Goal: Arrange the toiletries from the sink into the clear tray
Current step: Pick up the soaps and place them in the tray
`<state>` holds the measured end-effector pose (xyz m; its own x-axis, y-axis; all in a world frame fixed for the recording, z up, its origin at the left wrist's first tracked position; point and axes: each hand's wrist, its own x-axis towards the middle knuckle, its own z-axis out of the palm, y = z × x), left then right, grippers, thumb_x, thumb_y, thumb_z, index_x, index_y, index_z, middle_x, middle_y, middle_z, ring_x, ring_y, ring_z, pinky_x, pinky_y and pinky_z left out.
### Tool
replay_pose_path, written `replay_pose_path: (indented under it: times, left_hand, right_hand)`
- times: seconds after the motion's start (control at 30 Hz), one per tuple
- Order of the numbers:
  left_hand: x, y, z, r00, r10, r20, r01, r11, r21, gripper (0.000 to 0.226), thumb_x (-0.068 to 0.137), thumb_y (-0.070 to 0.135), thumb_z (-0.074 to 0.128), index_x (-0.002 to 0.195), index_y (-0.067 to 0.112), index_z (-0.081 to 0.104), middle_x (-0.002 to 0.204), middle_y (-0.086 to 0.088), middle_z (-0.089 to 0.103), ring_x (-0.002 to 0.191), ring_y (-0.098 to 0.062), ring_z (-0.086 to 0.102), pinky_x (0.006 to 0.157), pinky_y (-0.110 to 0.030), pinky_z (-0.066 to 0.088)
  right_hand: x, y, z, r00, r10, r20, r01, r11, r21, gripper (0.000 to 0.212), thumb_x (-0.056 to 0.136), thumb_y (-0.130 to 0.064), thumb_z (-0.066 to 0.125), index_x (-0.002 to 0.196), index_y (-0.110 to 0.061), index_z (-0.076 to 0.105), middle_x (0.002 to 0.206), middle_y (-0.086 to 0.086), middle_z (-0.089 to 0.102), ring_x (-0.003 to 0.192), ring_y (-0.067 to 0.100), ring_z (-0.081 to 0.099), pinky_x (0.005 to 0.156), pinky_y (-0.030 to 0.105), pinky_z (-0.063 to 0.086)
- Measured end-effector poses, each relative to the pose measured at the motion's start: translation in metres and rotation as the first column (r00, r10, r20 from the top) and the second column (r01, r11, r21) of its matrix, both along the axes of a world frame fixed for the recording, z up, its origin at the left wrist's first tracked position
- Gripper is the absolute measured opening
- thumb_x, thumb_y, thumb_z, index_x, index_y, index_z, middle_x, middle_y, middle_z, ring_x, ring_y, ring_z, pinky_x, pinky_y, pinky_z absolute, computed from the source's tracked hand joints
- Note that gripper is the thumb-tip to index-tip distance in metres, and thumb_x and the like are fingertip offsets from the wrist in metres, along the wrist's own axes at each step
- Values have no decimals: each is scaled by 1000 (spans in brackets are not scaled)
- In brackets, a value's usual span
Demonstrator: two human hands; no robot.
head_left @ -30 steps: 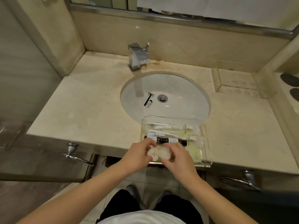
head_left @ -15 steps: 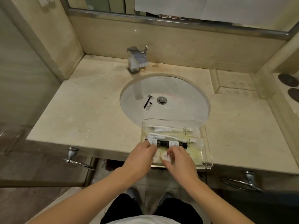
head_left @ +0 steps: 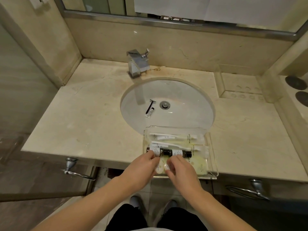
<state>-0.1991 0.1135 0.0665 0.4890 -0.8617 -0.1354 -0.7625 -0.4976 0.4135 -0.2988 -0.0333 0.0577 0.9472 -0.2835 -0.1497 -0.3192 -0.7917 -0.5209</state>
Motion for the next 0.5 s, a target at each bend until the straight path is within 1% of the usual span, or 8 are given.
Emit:
replay_pose_path:
  times: [0.07, 0.1, 0.17, 0.2, 0.27, 0.33, 0.37, 0.5]
  left_hand:
    - [1, 2, 0, 1000, -7, -16, 7, 1000, -21, 24, 84, 15, 55, 107, 11, 57, 102, -6, 48, 81, -25, 55, 71, -35, 48]
    - [3, 3, 1, 1000, -12, -26, 11, 999, -51, 35, 83, 18, 57, 117, 14, 53, 105, -4, 48, 81, -22, 55, 71, -34, 49]
    - [8, 6, 6, 999, 1, -35, -5, 992, -129, 54, 81, 27, 63, 131, 24, 41, 109, 1, 47, 79, -16, 55, 69, -30, 52]
    - [12, 7, 11, 999, 25, -44, -32, 985, -168, 57, 81, 31, 63, 132, 27, 39, 109, 4, 46, 79, -13, 55, 69, -28, 52]
    - [25, 7, 19, 989, 119, -86, -136, 962, -237, 52, 83, 36, 63, 130, 25, 46, 107, 10, 44, 79, -1, 51, 72, -21, 50]
    - [46, 1, 25, 962, 235, -136, -266, 919, -291, 42, 84, 32, 64, 123, 21, 54, 103, 12, 42, 77, 7, 50, 70, -9, 40]
    - [60, -4, 26, 944, 290, -156, -326, 894, -307, 36, 84, 28, 65, 119, 20, 56, 101, 11, 43, 76, 7, 50, 69, -7, 38]
    - [127, -26, 16, 856, 476, -203, -515, 824, -237, 25, 86, 20, 63, 110, 14, 60, 97, 4, 50, 69, -9, 52, 77, -25, 47]
  right_hand:
    - [1, 0, 2, 1000, 6, 17, -6, 1000, 16, 19, 86, -31, 63, 102, -22, 57, 91, -11, 52, 81, 12, 55, 72, 27, 47]
    - [2, -1, 4, 999, -4, 39, 3, 1000, 29, 20, 85, -32, 63, 102, -23, 58, 89, -11, 54, 79, 10, 56, 71, 27, 48]
    - [8, -5, 10, 994, -30, 104, 26, 999, 44, 14, 86, -31, 62, 98, -23, 61, 81, -14, 54, 71, 7, 54, 65, 25, 48]
    - [13, -8, 14, 990, -42, 136, 36, 998, 43, 10, 86, -30, 62, 93, -23, 61, 78, -15, 53, 68, 5, 52, 63, 24, 47]
    - [27, -16, 20, 983, -69, 170, 61, 997, 48, 4, 87, -26, 61, 87, -22, 61, 77, -15, 55, 67, 5, 53, 61, 24, 47]
    - [45, -26, 25, 977, -108, 186, 99, 993, 61, 4, 87, -22, 60, 84, -21, 61, 75, -13, 57, 67, 4, 53, 60, 22, 46]
    - [56, -32, 27, 972, -132, 193, 120, 990, 72, 4, 87, -20, 60, 84, -20, 61, 74, -12, 57, 67, 4, 53, 59, 22, 45]
    - [105, -52, 28, 966, -200, 162, 179, 974, 138, 5, 88, -19, 57, 88, -19, 62, 71, -10, 59, 65, 8, 55, 62, 29, 48]
